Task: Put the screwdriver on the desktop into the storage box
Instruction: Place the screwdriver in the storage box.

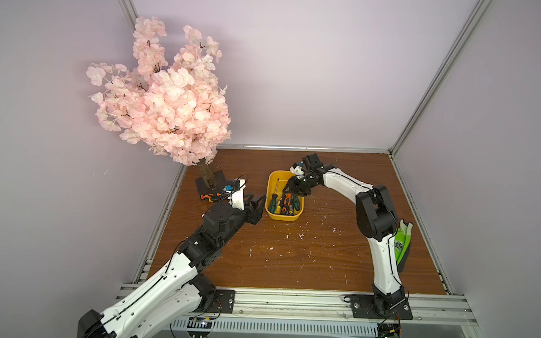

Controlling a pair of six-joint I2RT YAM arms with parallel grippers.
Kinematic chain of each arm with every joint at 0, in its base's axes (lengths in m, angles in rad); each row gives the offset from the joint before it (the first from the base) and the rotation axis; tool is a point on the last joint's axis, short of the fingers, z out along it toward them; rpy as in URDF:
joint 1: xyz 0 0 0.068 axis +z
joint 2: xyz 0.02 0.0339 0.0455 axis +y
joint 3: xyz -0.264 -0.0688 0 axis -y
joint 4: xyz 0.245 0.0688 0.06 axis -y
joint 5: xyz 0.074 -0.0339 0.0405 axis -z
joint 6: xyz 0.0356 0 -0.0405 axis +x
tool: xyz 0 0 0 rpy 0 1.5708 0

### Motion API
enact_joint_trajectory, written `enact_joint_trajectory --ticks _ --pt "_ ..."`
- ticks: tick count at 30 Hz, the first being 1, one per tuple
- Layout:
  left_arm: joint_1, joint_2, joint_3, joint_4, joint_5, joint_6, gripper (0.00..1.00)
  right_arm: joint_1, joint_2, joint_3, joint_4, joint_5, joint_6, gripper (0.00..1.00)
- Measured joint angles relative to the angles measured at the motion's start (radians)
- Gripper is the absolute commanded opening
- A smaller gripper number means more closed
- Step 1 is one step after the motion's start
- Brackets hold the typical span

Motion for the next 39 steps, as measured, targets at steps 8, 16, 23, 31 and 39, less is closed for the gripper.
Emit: enact_joint_trajectory --ticks 8,16,23,31,39 --pt "0.054 0.022 0.042 -0.082 -0.010 -0.017 0.61 -0.006 -0.045 -0.053 0.022 -0.002 0.003 0.56" --pt "0.083 0.043 0.087 -0.154 -0.023 -0.012 0.63 -0.040 -0.185 -0.187 0.066 -0.002 0.000 0.57" --pt "0.092 0.081 0.105 -0.204 -0.038 -0.008 0.68 -0.045 -0.348 -0.342 0.187 0.000 -0.010 0.57" --pt "0.200 0.177 0.151 -0.303 -0.021 -0.003 0.71 -0.044 -0.515 -0.500 0.248 0.054 -0.085 0.57" --pt "0.310 0.305 0.179 -0.385 0.013 0.016 0.71 -0.044 -0.675 -0.623 0.273 0.137 -0.153 0.57"
